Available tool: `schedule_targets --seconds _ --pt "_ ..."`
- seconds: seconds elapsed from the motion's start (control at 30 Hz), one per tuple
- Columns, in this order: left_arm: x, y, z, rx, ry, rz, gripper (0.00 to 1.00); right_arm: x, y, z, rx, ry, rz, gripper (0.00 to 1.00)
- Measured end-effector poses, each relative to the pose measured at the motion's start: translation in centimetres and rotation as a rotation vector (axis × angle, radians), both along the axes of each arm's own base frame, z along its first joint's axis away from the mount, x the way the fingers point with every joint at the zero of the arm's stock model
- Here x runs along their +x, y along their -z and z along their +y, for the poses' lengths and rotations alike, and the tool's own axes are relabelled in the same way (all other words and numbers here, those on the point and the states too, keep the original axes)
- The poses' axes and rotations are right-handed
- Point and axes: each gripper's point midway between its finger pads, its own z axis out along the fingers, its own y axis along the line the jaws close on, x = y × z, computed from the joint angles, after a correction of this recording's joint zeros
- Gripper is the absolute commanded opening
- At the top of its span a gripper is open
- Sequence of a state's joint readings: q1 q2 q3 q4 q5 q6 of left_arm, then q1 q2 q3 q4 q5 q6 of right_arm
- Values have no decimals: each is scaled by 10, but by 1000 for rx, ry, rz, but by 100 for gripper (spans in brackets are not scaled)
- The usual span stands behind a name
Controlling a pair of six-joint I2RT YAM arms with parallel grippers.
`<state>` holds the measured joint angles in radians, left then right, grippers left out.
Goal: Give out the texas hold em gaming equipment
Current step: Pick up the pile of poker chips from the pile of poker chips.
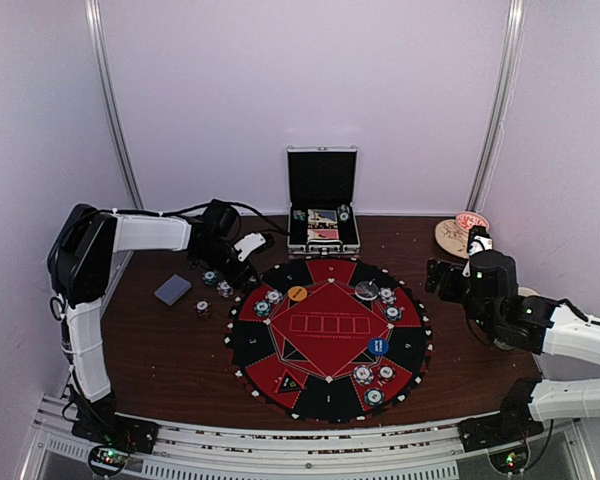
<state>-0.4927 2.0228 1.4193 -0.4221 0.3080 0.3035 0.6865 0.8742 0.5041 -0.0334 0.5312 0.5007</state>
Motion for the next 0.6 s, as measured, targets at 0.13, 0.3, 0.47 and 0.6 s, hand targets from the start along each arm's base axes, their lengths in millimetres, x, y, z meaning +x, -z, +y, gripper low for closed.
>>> schedule_targets --seconds 0.13,0.3,0.47,0.6 --pt "-1 0 -2 -3 3 2 29 0 0 0 0 0 0 100" --pt "-2 2 -3 -7 8 9 29 0 0 0 0 0 0 100" --pt "-5 15 -4 6 13 34 30 0 0 0 0 0 0 100" --pt "-8 24 -5 16 16 51 30 0 0 0 0 0 0 100"
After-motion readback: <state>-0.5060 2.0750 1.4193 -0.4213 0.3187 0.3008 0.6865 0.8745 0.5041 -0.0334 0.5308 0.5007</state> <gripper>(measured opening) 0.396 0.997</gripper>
